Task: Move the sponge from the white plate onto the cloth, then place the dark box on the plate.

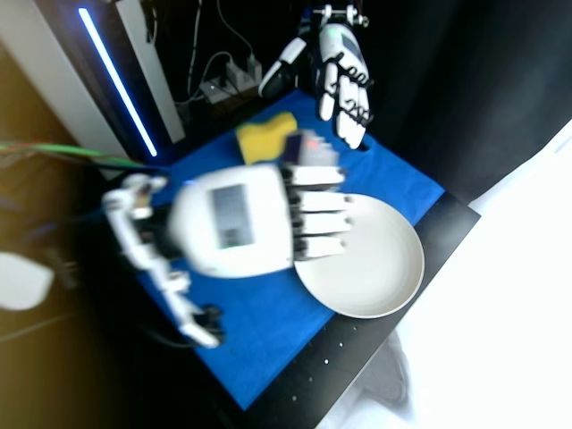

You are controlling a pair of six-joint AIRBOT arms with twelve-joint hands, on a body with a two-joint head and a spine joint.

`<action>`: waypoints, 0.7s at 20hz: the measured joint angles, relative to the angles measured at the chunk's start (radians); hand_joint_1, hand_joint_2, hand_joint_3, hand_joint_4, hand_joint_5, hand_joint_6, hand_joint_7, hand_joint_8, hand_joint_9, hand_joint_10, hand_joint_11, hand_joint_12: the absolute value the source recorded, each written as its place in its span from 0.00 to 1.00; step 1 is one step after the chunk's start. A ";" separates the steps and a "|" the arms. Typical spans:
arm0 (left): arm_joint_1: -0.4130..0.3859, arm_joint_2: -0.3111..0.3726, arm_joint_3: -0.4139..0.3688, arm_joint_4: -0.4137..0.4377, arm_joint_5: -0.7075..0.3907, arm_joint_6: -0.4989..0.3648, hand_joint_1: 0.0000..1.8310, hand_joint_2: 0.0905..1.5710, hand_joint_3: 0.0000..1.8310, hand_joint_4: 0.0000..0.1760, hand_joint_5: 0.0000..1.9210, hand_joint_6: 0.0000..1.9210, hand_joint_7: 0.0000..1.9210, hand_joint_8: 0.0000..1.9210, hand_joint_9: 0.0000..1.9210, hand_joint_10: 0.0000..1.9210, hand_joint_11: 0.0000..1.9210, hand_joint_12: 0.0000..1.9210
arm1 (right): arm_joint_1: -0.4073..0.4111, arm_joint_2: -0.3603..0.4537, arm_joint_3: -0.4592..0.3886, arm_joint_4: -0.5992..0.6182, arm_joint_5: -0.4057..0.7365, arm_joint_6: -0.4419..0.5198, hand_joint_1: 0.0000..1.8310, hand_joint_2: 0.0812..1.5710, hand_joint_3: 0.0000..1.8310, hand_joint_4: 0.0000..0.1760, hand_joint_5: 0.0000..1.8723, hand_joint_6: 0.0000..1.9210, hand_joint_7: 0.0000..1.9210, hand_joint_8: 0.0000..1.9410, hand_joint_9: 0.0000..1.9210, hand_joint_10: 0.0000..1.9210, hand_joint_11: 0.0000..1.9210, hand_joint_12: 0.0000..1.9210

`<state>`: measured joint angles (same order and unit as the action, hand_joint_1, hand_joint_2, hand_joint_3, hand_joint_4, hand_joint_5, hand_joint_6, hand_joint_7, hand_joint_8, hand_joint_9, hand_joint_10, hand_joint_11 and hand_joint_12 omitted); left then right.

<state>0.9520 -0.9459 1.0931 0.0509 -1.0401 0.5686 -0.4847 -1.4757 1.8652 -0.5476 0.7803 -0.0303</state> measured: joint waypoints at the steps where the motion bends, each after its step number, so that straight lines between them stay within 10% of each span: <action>1: -0.008 -0.012 0.009 0.002 0.003 0.000 0.42 0.52 0.00 0.87 0.00 0.00 0.07 0.00 0.07 0.00 0.00 0.28 | 0.005 -0.027 0.029 0.002 -0.043 0.000 0.78 0.65 0.00 0.37 0.35 1.00 0.32 1.00 0.40 1.00 0.47 1.00; 4: -0.032 -0.037 0.027 0.002 0.003 -0.002 0.46 0.51 0.00 0.98 0.00 0.00 0.08 0.00 0.06 0.00 0.00 0.27 | 0.013 -0.088 0.079 -0.020 -0.169 0.002 0.76 0.69 0.01 0.00 0.33 1.00 0.27 1.00 0.38 1.00 0.44 1.00; 7: -0.049 -0.065 0.048 0.008 0.009 -0.008 0.45 0.50 0.00 0.82 0.03 0.00 0.10 0.00 0.07 0.00 0.00 0.34 | 0.024 -0.150 0.131 -0.070 -0.274 0.030 0.76 0.69 0.00 0.00 0.33 1.00 0.25 0.98 0.38 1.00 0.43 1.00; 10: -0.063 -0.081 0.062 0.009 0.022 -0.015 0.43 0.51 0.00 0.84 0.04 0.00 0.10 0.00 0.08 0.00 0.00 0.34 | 0.024 -0.174 0.131 -0.121 -0.344 0.031 0.60 0.74 0.00 0.00 0.39 0.73 0.21 0.84 0.33 0.95 0.40 0.95; 12: -0.070 -0.085 0.064 0.013 0.018 -0.016 0.45 0.52 0.00 0.84 0.03 0.00 0.10 0.00 0.09 0.00 0.00 0.34 | 0.024 -0.175 0.131 -0.127 -0.359 0.032 0.50 0.69 0.00 0.30 0.19 0.33 0.13 0.47 0.18 0.62 0.17 0.78; 14: -0.070 -0.085 0.064 0.015 0.018 -0.016 0.45 0.52 0.00 0.84 0.03 0.00 0.10 0.00 0.08 0.00 0.00 0.31 | 0.025 -0.173 0.131 -0.129 -0.378 0.032 0.41 0.61 0.00 0.81 0.11 0.04 0.07 0.05 0.05 0.09 0.01 0.33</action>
<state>0.8818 -1.0309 1.1572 0.0662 -1.0225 0.5529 -0.4595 -1.6489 1.9965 -0.6762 0.4023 0.0017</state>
